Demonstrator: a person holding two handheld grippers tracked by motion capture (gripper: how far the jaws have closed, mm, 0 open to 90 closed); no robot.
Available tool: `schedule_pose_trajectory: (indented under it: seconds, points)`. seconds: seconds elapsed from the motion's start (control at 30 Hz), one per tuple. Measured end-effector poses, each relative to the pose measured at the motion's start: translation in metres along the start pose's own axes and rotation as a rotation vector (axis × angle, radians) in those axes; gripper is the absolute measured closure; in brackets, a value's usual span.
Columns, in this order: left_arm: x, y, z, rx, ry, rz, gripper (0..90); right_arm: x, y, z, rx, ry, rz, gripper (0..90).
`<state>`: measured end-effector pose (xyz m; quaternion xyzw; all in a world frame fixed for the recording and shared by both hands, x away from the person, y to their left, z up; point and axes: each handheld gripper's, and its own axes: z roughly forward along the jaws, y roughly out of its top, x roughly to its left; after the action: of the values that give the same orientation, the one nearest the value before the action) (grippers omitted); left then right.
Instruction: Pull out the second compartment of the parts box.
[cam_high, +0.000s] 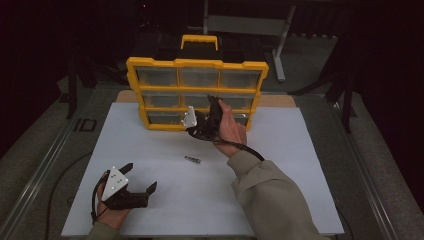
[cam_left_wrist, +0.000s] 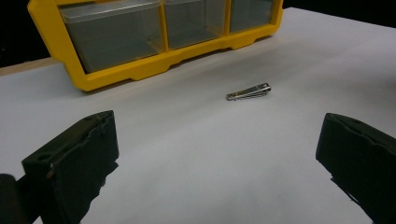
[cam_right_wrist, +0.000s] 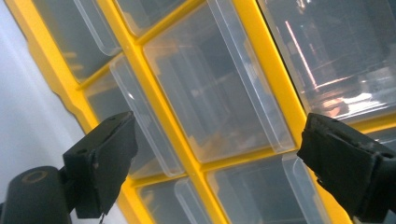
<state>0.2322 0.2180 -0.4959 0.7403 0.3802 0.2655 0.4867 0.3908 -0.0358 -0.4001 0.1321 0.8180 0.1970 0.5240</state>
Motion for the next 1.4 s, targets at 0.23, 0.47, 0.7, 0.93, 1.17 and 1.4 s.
schedule_pose_trajectory:
  seconds: [0.23,0.47,0.7,0.93,1.17,1.4]
  points:
    - [0.0,0.0,0.0,0.0,-0.005,0.001,0.0,0.003,0.003,0.003,-0.004,-0.053,-0.078,11.5]
    - [0.0,0.0,0.0,-0.001,-0.006,-0.001,0.0,0.006,0.005,0.006,-0.009,-0.118,-0.162,14.3]
    - [0.0,0.0,0.0,0.002,-0.007,0.002,0.0,0.005,0.006,0.012,0.0,-0.179,-0.233,15.7]
    - [0.0,0.0,0.001,0.003,-0.008,0.002,0.0,0.003,0.008,0.015,-0.012,-0.232,-0.304,19.1]
    - [0.0,0.0,0.0,0.002,-0.01,0.001,0.0,-0.002,0.015,0.015,-0.022,-0.305,-0.353,25.1]
    - [0.0,0.0,0.0,0.002,-0.011,0.0,0.0,-0.008,0.023,0.013,-0.033,-0.363,-0.373,27.5]
